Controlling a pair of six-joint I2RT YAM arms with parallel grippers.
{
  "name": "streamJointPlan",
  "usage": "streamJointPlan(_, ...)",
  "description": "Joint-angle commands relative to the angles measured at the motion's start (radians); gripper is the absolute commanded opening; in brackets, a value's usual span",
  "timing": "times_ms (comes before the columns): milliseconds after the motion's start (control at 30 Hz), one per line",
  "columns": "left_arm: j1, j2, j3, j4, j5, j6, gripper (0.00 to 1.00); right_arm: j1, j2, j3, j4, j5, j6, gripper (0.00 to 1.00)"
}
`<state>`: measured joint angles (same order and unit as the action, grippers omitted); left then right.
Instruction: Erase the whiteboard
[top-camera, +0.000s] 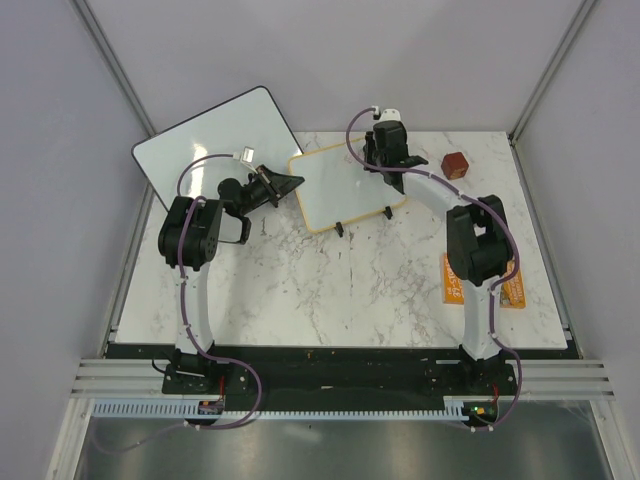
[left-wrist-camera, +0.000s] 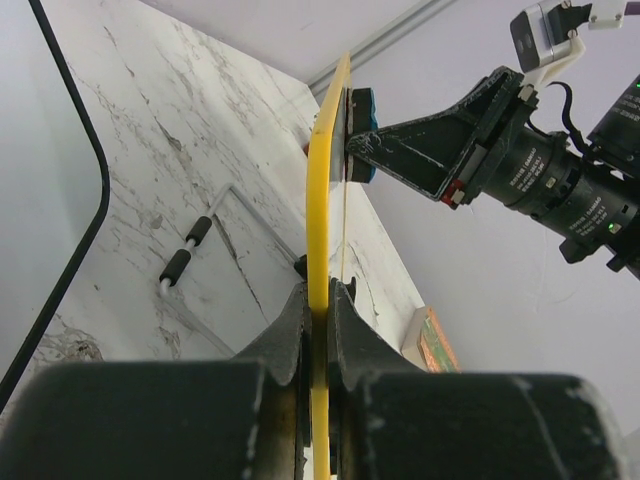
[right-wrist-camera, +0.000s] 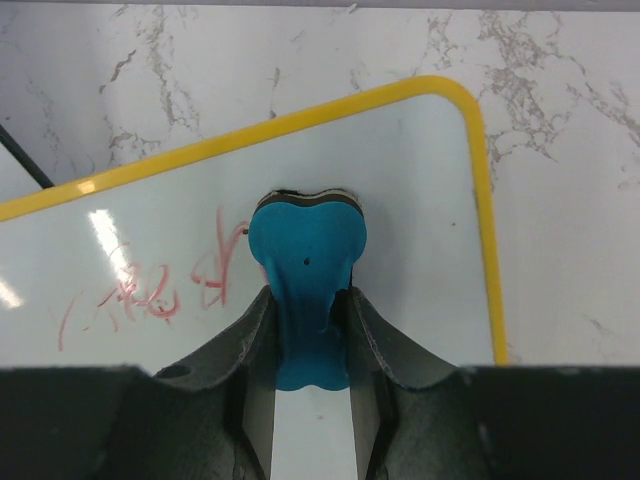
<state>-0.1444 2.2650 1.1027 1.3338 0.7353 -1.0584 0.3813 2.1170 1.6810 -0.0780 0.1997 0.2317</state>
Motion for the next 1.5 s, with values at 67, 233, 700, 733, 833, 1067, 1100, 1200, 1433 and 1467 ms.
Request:
streamJointPlan(67, -0.026, -0.001, 0.000, 0.107, 0.090, 0.020, 0.02, -0.018, 0.069, 0.103, -0.100, -0.049, -0.012, 0.00)
streamJointPlan(233, -0.027, -0.004, -0.003, 0.108, 0.093, 0.021, 0.02, -0.007, 0.113, 0.166, -0.163, -0.118, -0.028, 0.00)
streamJointPlan(700, -0.043, -0.018, -0.001, 0.082, 0.107, 0.051, 0.02, 0.131, 0.161, 0.177, -0.141, -0.281, -0.092, 0.00)
streamJointPlan(733, -0.043, -0.018, -0.001, 0.081, 0.108, 0.054, 0.02, 0.140, 0.166, 0.183, -0.141, -0.284, -0.097, 0.00)
streamJointPlan(833, -0.046, -0.021, -0.001, 0.079, 0.111, 0.058, 0.02, 0.166, 0.176, 0.194, -0.141, -0.246, -0.094, 0.00)
streamJointPlan(1067, -0.044, -0.022, 0.000, 0.077, 0.111, 0.061, 0.02, 0.166, 0.173, 0.194, -0.137, -0.212, -0.092, 0.00)
streamJointPlan(1100, -0.044, -0.022, 0.000, 0.074, 0.111, 0.061, 0.02, 0.166, 0.172, 0.194, -0.138, -0.191, -0.094, 0.00)
streamJointPlan(1200, -0.044, -0.024, -0.004, 0.074, 0.111, 0.063, 0.02, 0.153, 0.166, 0.190, -0.138, -0.097, -0.071, 0.00)
streamJointPlan(1433, -0.046, -0.025, -0.010, 0.077, 0.105, 0.064, 0.02, 0.071, 0.121, 0.146, -0.132, 0.033, -0.025, 0.00)
streamJointPlan(1467, -0.044, -0.030, -0.010, 0.077, 0.104, 0.066, 0.02, 0.064, 0.117, 0.138, -0.131, 0.052, -0.023, 0.00)
